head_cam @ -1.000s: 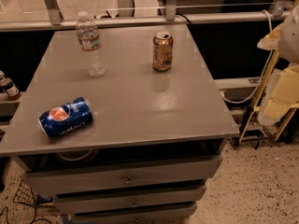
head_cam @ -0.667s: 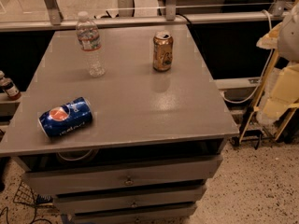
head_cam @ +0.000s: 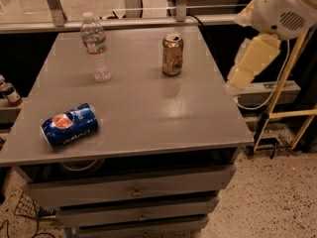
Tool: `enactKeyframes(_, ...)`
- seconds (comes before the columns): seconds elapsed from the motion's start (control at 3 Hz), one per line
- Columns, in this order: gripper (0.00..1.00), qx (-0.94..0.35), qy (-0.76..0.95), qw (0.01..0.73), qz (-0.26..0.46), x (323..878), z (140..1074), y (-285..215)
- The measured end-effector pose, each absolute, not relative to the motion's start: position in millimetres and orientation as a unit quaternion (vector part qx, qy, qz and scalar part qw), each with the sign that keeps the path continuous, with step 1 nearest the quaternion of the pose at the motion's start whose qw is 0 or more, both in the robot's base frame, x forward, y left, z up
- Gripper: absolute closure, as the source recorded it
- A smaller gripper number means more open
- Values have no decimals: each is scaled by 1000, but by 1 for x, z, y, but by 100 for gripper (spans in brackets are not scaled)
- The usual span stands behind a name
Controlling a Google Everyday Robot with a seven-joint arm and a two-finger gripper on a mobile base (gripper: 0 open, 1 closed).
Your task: Move water bottle near pepsi can
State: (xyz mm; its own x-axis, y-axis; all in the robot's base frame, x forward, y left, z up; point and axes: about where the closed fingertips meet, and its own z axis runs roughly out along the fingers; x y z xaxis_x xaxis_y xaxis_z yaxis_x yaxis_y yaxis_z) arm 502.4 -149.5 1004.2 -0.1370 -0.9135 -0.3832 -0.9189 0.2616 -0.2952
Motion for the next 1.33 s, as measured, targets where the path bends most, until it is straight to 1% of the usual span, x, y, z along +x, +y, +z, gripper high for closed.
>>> enactKeyframes(0.33,0,-585,756,293,29,528,1009,-108)
enactKeyframes(0.67,0,-554,770,314,34,536,1016,-102)
enactKeyframes(1.0,0,-556,770,312,34,535,1016,-102)
enactKeyframes(1.33,0,-559,761,327,35,560,1016,-70)
